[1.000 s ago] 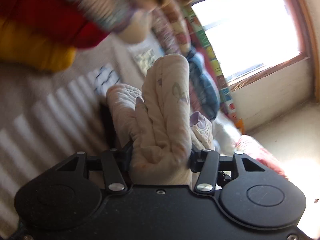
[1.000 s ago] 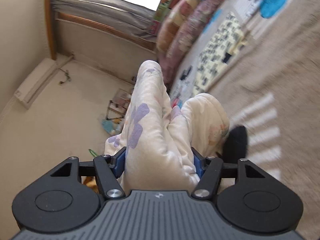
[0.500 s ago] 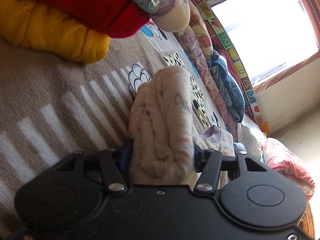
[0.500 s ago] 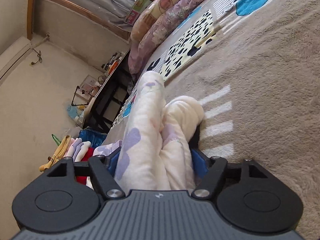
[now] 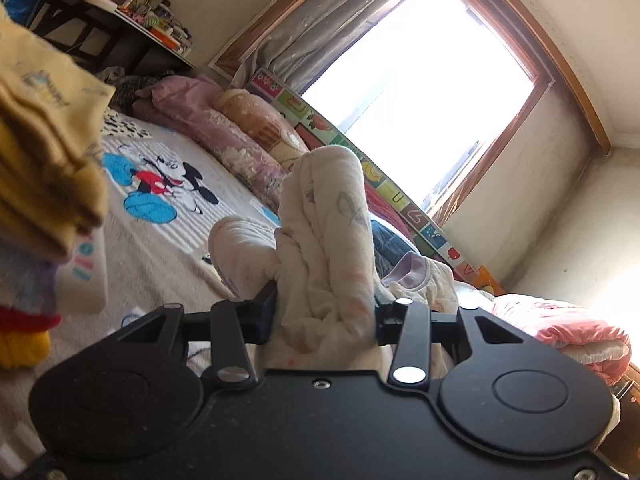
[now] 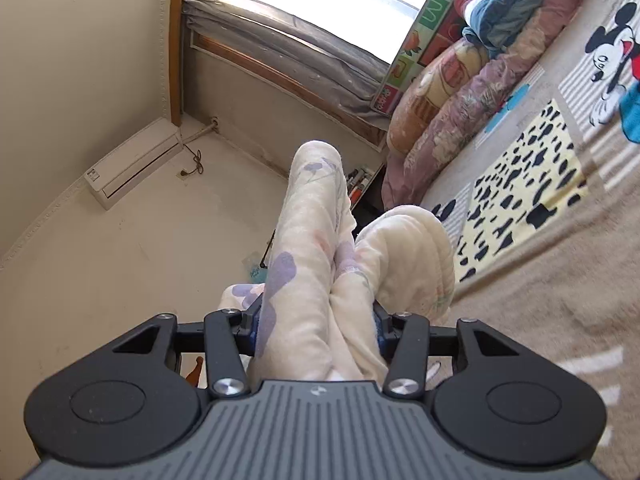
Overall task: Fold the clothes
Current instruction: 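Carry the folded garment with both grippers toward the clothes stack, then lower the garment onto the bed and open both grippers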
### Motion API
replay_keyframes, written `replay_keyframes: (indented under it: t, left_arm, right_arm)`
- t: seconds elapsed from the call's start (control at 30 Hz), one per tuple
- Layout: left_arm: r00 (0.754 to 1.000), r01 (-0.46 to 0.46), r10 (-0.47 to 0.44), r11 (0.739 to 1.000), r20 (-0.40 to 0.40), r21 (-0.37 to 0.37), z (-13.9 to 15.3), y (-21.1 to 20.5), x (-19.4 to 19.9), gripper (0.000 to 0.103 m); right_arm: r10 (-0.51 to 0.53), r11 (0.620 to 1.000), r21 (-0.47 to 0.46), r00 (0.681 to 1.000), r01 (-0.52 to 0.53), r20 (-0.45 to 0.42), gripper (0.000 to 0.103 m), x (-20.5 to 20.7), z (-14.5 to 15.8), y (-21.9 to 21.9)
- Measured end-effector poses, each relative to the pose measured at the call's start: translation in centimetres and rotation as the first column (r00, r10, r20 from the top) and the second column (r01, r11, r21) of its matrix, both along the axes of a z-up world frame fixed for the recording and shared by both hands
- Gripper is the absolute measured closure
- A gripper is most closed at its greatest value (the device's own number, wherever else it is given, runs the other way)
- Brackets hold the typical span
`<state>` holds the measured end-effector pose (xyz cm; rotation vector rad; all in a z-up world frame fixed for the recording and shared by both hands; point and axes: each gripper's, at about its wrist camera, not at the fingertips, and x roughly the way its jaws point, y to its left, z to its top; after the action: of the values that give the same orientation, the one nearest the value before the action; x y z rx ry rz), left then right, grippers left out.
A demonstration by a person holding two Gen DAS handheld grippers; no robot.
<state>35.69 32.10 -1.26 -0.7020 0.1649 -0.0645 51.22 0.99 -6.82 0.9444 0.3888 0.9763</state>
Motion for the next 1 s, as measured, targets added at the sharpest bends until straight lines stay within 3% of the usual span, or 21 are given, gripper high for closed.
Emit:
replay_keyframes:
  t: [0.03,0.07,0.1,0.13,0.17,0.2,0.23,0.27,0.33,0.4,0.43,0.5,0.6,0.7,0.77,0.8,0.9,1.0]
  left_arm:
    - [1.000,-0.004,0.004,1.000,0.006,0.006,0.2,0.1,0.9,0.060]
    - [0.998,-0.035,0.036,0.999,-0.042,0.009,0.0,0.2,2.1,0.056]
    - [0.985,-0.081,0.083,0.997,-0.154,0.022,-0.4,0.1,3.6,0.044]
    - [0.942,-0.116,0.134,0.990,-0.308,0.078,-1.2,-0.3,4.9,0.038]
    - [0.869,-0.138,0.191,0.980,-0.457,0.147,-2.1,-0.8,6.2,0.036]
    - [0.853,-0.136,0.225,0.967,-0.472,0.215,-2.6,-1.7,6.0,0.037]
    - [0.853,-0.130,0.253,0.951,-0.457,0.282,-3.1,-2.8,5.5,0.037]
    - [0.872,-0.125,0.262,0.936,-0.414,0.329,-3.0,-3.8,4.7,0.037]
    - [0.891,-0.150,0.316,0.882,-0.325,0.446,-2.6,-5.7,2.8,0.037]
    - [0.921,-0.155,0.308,0.851,-0.239,0.501,-2.7,-6.7,1.0,0.037]
    - [0.929,-0.138,0.288,0.853,-0.233,0.503,-3.0,-6.8,0.8,0.038]
    - [0.941,-0.097,0.243,0.862,-0.237,0.497,-3.6,-7.0,0.8,0.050]
    - [0.938,-0.086,0.217,0.901,-0.270,0.425,-4.0,-6.4,0.0,0.050]
    - [0.935,-0.062,0.192,0.917,-0.299,0.393,-3.6,-7.0,-2.1,0.038]
    - [0.929,-0.054,0.182,0.929,-0.324,0.366,-2.9,-7.4,-3.9,0.033]
    - [0.925,-0.052,0.177,0.935,-0.336,0.352,-2.6,-7.5,-4.8,0.026]
    - [0.922,-0.051,0.174,0.941,-0.347,0.335,-1.5,-8.3,-7.6,0.012]
    - [0.922,-0.046,0.175,0.934,-0.344,0.353,-0.3,-9.4,-10.3,0.007]
  right_arm:
    - [-0.009,1.000,0.009,1.000,0.008,0.014,0.054,0.9,0.2,0.2]
    - [-0.017,1.000,0.012,1.000,0.017,0.021,0.054,1.7,0.2,0.4]
    - [-0.026,1.000,-0.011,1.000,0.026,-0.011,0.054,2.7,-0.3,0.9]
    - [-0.037,0.998,-0.060,0.996,0.032,-0.082,0.044,4.1,-1.5,1.7]
    - [-0.051,0.993,-0.109,0.987,0.035,-0.151,0.029,5.4,-2.6,2.5]
    - [-0.068,0.983,-0.179,0.973,0.028,-0.221,0.027,6.4,-3.9,3.4]
    - [-0.086,0.965,-0.263,0.959,0.013,-0.270,0.026,6.9,-5.1,4.3]
    - [-0.097,0.950,-0.313,0.958,0.008,-0.270,0.026,6.8,-5.6,4.8]
    - [-0.107,0.958,-0.285,0.969,0.040,-0.222,0.026,5.6,-5.8,3.7]
    - [-0.137,0.966,-0.245,0.969,0.085,-0.205,0.025,4.3,-5.8,1.9]
    - [-0.160,0.965,-0.234,0.970,0.115,-0.185,0.025,3.5,-5.7,0.9]
    - [-0.191,0.961,-0.225,0.972,0.157,-0.135,0.026,1.6,-5.3,-0.7]
    - [-0.159,0.966,-0.223,0.978,0.127,-0.133,0.026,-0.3,-4.8,-1.6]
    - [-0.130,0.946,-0.313,0.984,0.087,-0.119,0.026,-1.9,-3.6,-1.2]
    - [-0.112,0.931,-0.361,0.986,0.059,-0.127,0.020,-3.3,-2.6,-0.9]
    - [-0.105,0.922,-0.385,0.987,0.049,-0.126,0.018,-4.3,-2.0,-0.8]
    - [-0.093,0.885,-0.464,0.991,0.039,-0.094,0.010,-7.5,0.1,-0.5]
    - [-0.096,0.830,-0.556,0.994,0.053,-0.049,0.002,-10.5,2.6,-0.2]
